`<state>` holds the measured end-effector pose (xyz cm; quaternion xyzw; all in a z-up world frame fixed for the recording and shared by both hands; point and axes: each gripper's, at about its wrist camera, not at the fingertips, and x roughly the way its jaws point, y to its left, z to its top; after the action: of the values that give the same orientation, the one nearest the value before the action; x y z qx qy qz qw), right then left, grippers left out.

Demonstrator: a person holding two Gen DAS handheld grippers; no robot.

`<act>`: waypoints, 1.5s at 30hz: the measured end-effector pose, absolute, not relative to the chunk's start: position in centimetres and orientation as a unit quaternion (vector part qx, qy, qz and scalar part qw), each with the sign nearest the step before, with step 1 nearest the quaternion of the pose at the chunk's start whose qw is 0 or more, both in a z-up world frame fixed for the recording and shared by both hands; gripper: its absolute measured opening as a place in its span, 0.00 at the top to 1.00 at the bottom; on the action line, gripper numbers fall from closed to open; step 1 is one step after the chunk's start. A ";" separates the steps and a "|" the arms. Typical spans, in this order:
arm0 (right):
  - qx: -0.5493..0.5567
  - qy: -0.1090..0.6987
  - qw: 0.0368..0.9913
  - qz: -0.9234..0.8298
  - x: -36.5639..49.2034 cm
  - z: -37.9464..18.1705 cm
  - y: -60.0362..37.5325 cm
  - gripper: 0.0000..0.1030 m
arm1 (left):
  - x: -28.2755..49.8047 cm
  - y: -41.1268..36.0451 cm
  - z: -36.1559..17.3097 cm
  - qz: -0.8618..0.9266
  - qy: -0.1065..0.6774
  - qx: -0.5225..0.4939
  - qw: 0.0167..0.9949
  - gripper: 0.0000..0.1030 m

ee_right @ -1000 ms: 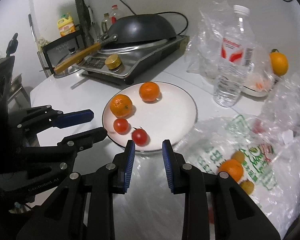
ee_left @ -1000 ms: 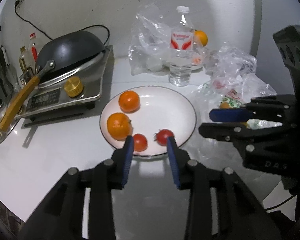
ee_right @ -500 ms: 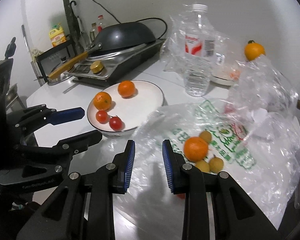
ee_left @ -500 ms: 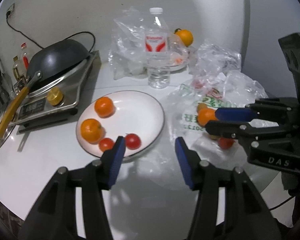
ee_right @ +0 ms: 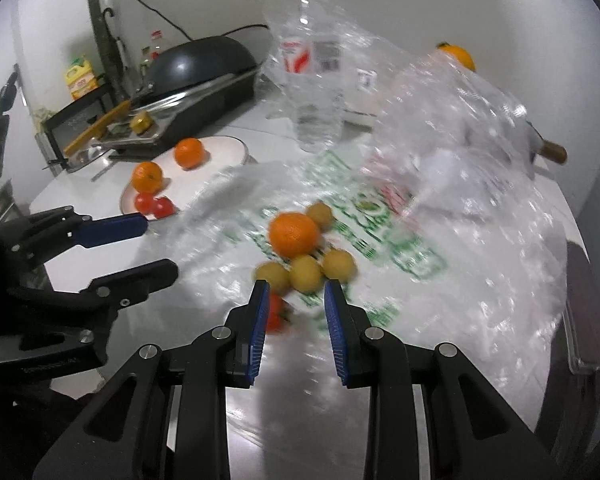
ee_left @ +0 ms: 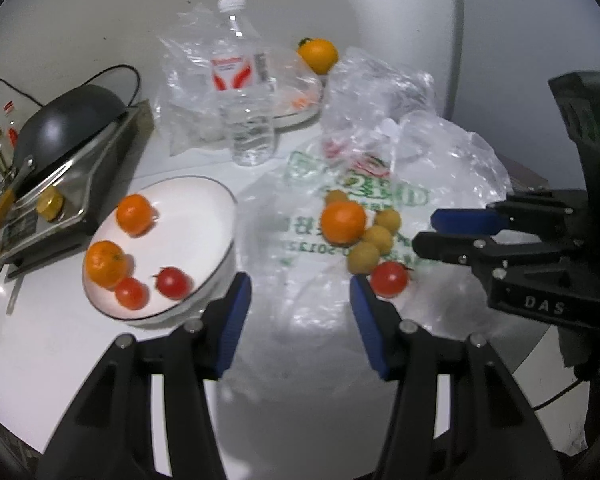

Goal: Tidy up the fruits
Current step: 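Move both grippers back over the fruit bag, then grasp a red tomato with the right gripper while the left gripper grasps a yellow-green fruit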

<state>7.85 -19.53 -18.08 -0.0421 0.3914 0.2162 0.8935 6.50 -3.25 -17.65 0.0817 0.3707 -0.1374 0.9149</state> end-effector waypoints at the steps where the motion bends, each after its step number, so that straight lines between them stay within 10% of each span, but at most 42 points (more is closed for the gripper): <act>1: -0.040 0.393 0.893 0.216 7.8 -18.3 -19.8 0.71 | 6.5 -3.5 -17.7 -0.139 0.372 0.083 0.914 0.49; 45: -0.019 0.377 0.901 0.213 10.4 -18.0 -22.8 0.72 | 9.8 -8.5 -19.6 -0.140 0.403 0.122 0.896 0.49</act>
<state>10.39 -22.83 -17.98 -0.0189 0.3773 0.2129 0.9011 9.84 -8.49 -19.58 0.1217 0.4031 -0.1397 0.8962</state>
